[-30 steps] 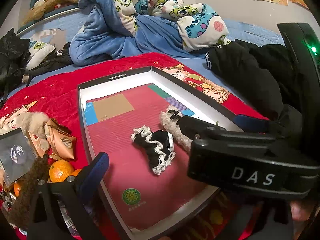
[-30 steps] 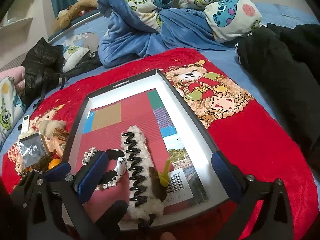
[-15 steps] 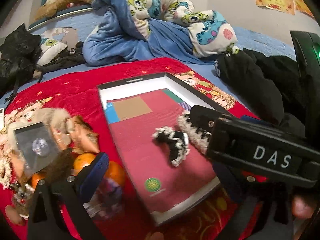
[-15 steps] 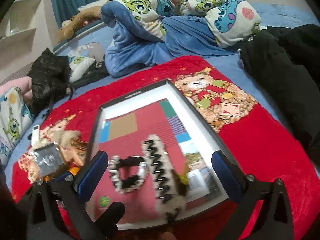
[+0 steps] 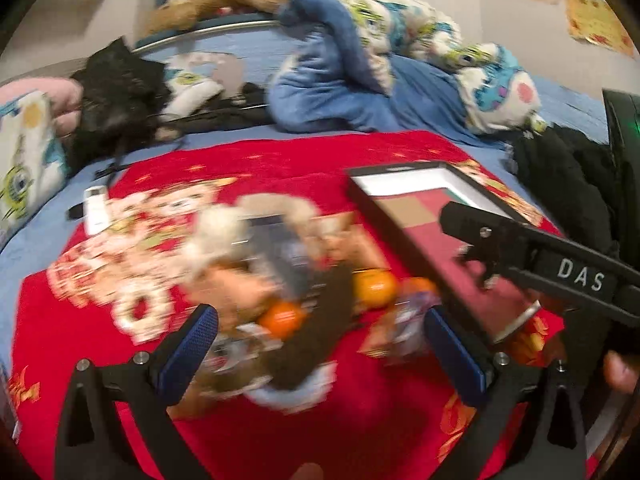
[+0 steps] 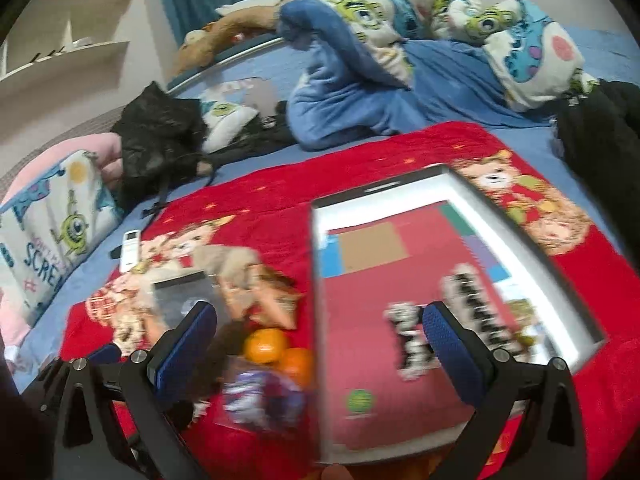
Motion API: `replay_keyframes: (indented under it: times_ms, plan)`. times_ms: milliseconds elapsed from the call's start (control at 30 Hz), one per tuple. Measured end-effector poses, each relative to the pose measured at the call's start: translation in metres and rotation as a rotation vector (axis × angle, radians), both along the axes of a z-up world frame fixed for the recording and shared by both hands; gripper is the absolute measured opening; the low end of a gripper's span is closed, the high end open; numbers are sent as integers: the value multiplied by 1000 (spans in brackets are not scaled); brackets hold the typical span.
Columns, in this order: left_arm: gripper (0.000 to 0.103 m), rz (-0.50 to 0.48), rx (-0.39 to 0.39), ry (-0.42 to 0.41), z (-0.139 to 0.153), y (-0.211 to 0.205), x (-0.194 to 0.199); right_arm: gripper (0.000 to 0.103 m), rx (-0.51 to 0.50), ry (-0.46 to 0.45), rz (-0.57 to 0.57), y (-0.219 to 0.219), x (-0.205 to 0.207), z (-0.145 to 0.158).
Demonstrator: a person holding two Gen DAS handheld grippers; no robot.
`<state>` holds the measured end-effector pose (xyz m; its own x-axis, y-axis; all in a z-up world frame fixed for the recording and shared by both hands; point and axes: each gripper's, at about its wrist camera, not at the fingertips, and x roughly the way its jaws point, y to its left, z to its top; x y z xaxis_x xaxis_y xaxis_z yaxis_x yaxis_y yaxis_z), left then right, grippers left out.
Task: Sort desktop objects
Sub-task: 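Grasp cream crocheted scrunchie with left gripper while right gripper moves to brown fuzzy clip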
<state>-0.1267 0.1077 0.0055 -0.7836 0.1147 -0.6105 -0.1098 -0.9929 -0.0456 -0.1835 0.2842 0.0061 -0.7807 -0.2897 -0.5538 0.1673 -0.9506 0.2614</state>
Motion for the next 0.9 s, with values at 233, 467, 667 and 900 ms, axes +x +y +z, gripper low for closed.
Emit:
replay_keyframes:
  times_ms: [233, 467, 667, 900]
  plan:
    - [103, 119, 11, -13, -3, -77, 16, 103, 31, 7, 106, -56, 8, -2]
    - [103, 157, 11, -24, -9, -106, 16, 103, -126, -56, 211, -80, 4, -13]
    - [103, 170, 12, -43, -22, -119, 3, 103, -102, -100, 223, -86, -1, -25]
    - [103, 199, 15, -69, -39, -134, -19, 103, -122, -151, 255, -91, -8, -36]
